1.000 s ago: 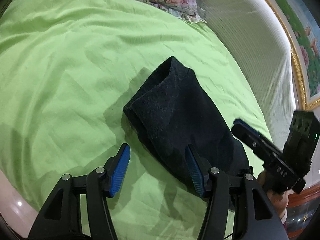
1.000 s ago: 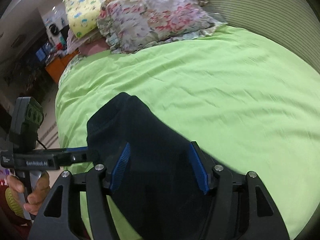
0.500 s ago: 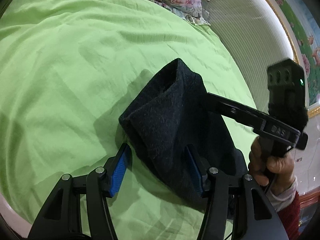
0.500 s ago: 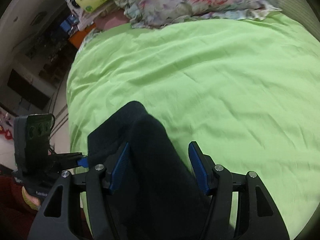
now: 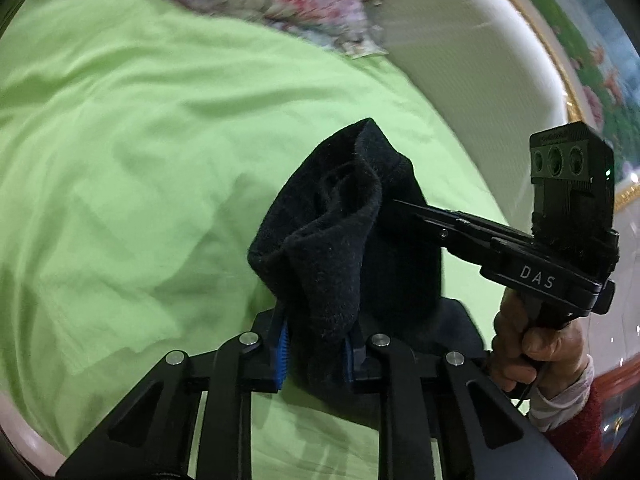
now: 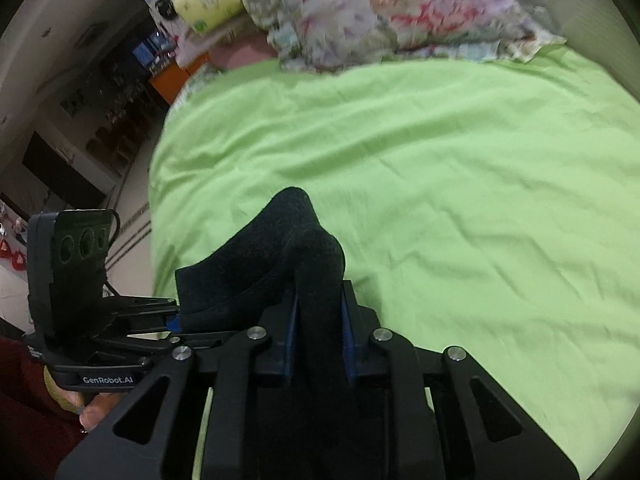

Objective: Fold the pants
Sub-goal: 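Grasp the folded pants end with the left gripper while the right gripper grasps beside it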

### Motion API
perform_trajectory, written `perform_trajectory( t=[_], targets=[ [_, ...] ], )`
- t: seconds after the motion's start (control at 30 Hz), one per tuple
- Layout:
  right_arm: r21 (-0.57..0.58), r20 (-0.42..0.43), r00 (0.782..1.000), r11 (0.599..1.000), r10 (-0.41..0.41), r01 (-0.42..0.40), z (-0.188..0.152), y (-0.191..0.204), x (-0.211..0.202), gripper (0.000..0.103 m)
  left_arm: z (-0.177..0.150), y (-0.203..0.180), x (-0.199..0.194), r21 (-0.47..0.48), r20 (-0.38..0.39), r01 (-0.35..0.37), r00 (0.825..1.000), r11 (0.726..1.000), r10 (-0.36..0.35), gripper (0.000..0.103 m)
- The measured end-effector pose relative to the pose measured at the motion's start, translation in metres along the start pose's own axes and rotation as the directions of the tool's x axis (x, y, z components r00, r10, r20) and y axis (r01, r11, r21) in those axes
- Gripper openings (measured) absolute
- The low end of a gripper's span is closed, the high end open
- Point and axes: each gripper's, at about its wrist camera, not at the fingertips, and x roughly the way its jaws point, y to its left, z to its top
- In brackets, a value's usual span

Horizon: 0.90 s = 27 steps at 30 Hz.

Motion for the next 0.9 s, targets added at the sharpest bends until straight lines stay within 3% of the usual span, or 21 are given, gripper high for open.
perform_trajectory(
  t=[0.33,0.63,0.9],
  targets=[
    [0.017,0.160,0.985,0.998,-0.068,0.066,-0.042,0.002,-0.101,0.019,-0.011,-0.090,-0.031,0.186,0.007,0.137,0.990,0.973,-0.141,0.018],
    [0.109,0.263,0.952,0.985,-0.156,0.132,-0.118,-0.030,-0.182,0.018,-0.053,-0.200,-0.020,0.372,-0.102,0.259,0.966,0.891,-0.239,0.018],
    [0.252,0.298,0.927,0.955,-0.229,0.155,-0.198,-0.061,-0.224,0.018,-0.109,-0.271,0.018,0.501,-0.209,0.296,0.953,0.813,-0.219,0.018]
  ],
)
